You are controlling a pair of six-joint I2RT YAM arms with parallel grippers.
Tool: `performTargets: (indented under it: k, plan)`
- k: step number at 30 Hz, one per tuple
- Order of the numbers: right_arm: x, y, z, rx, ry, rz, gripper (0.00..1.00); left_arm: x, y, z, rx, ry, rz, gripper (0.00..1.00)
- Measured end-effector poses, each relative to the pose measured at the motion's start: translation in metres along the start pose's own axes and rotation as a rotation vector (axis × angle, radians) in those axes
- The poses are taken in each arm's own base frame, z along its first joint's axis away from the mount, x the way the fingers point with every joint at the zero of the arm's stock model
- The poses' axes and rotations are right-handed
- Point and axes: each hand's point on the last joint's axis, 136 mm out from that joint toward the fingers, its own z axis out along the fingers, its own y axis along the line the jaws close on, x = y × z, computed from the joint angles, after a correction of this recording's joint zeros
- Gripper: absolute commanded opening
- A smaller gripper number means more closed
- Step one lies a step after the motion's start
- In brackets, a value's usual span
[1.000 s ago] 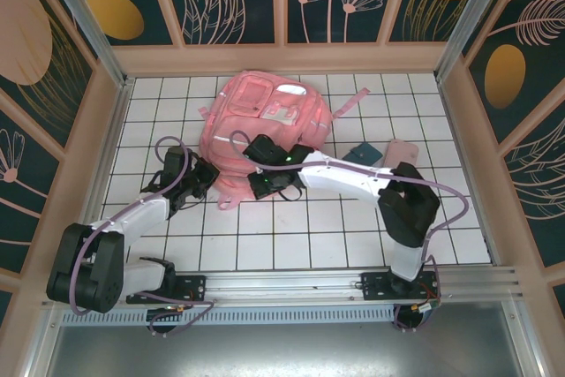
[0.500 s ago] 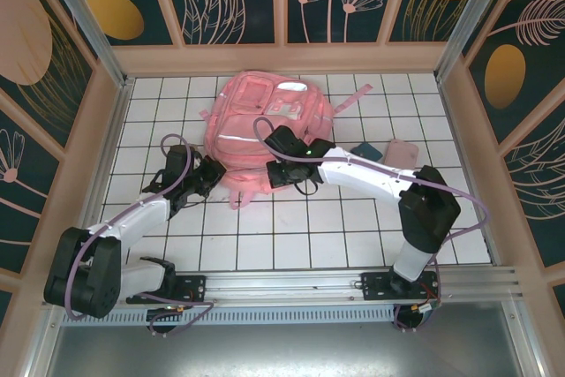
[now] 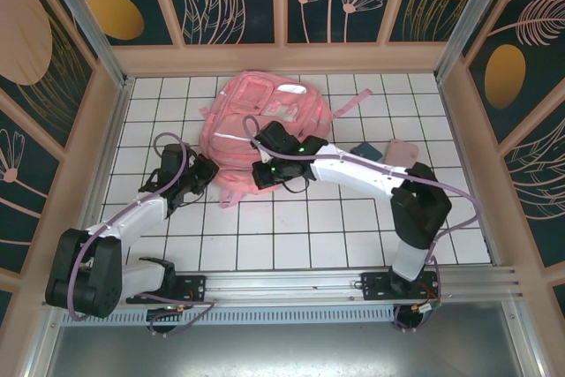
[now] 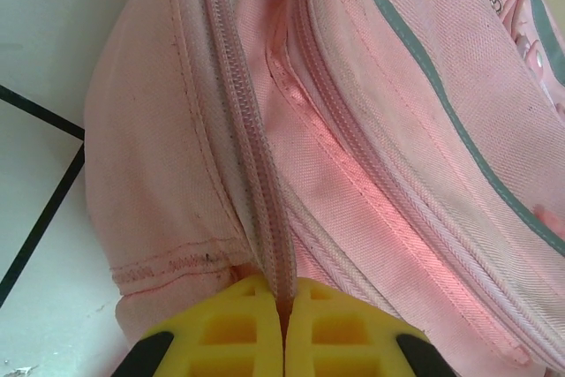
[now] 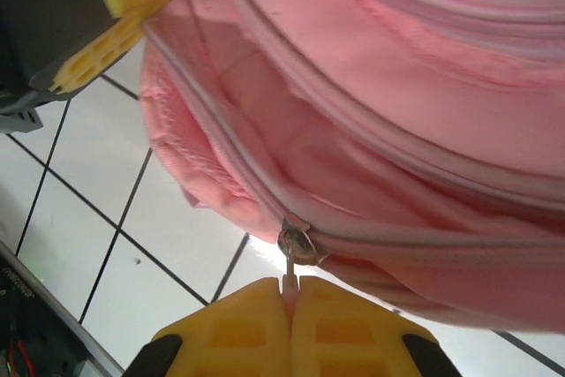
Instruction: Pack the student bag
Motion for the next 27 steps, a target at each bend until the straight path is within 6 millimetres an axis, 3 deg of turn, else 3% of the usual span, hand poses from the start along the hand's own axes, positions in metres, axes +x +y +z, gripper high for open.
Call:
performTargets:
  k: [6,11,14,21,24,27]
  plan:
    - [-0.004,0.016,0.012,-0.009,0.015,-0.023,0.00,0.000,0.002,0.001,-0.007,-0.003,0.000,0.00]
    - [-0.004,0.011,0.006,0.035,0.012,-0.020,0.00,-0.005,0.003,-0.002,-0.032,-0.032,0.017,0.00]
    - [-0.001,0.004,-0.008,0.076,-0.001,-0.003,0.00,-0.006,0.003,-0.002,-0.037,-0.040,0.022,0.00]
    - [-0.002,-0.028,-0.049,0.182,-0.078,0.095,0.00,0.004,0.003,0.005,-0.044,0.006,0.029,0.00]
    - [0.008,-0.054,-0.068,0.275,-0.068,0.148,0.00,-0.004,0.019,0.007,-0.108,-0.029,0.017,0.00]
    - [0.011,-0.071,-0.076,0.310,-0.070,0.186,0.00,-0.009,0.023,0.007,-0.125,-0.053,0.017,0.00]
